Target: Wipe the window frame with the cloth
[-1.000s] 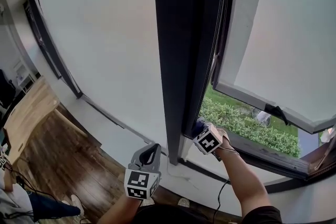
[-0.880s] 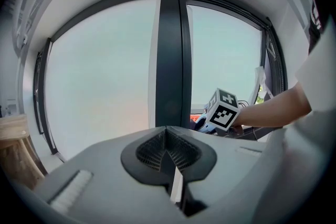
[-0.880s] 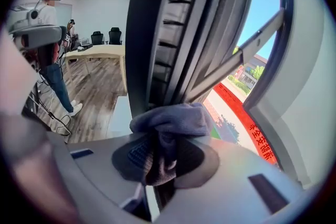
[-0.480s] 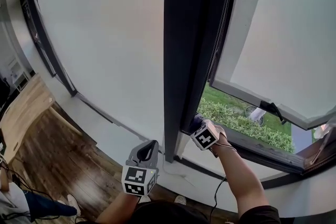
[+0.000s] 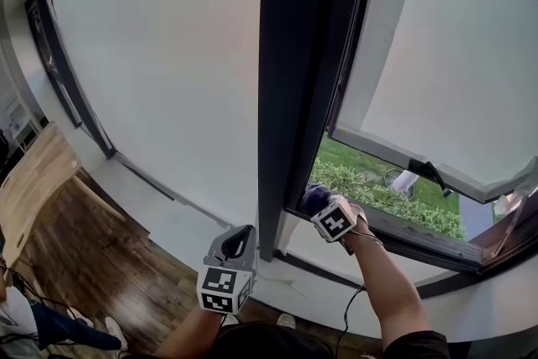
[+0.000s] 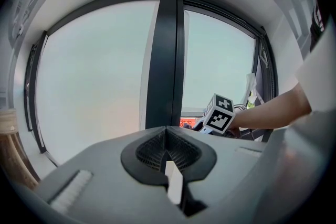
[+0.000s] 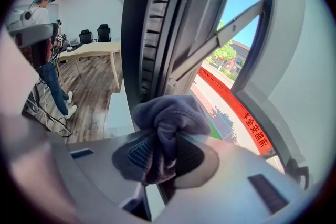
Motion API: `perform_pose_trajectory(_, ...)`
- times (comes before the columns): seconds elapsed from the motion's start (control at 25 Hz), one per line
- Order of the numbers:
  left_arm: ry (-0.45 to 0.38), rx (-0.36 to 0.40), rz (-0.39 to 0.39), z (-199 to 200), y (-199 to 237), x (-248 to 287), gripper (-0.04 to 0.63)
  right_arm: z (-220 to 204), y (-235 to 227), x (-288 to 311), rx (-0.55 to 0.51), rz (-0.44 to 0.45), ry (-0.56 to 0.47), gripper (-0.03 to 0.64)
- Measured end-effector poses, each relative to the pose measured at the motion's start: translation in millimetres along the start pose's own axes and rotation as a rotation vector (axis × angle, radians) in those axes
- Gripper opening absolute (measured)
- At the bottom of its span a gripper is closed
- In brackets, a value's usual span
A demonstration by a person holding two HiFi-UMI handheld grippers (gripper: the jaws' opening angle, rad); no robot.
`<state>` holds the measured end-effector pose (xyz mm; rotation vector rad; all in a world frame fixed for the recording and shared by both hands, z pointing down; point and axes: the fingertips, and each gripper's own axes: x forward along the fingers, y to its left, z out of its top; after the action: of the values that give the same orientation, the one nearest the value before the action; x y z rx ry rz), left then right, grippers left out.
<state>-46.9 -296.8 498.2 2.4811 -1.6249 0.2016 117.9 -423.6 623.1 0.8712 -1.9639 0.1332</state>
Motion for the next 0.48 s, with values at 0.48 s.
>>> perform_pose_trajectory(0.48, 0.008, 0.015, -0.109, -0.8, -41.5, 18.3, 0.008, -60.4, -25.8, -36.1, 0.117, -0.065, 0.019, 0.081)
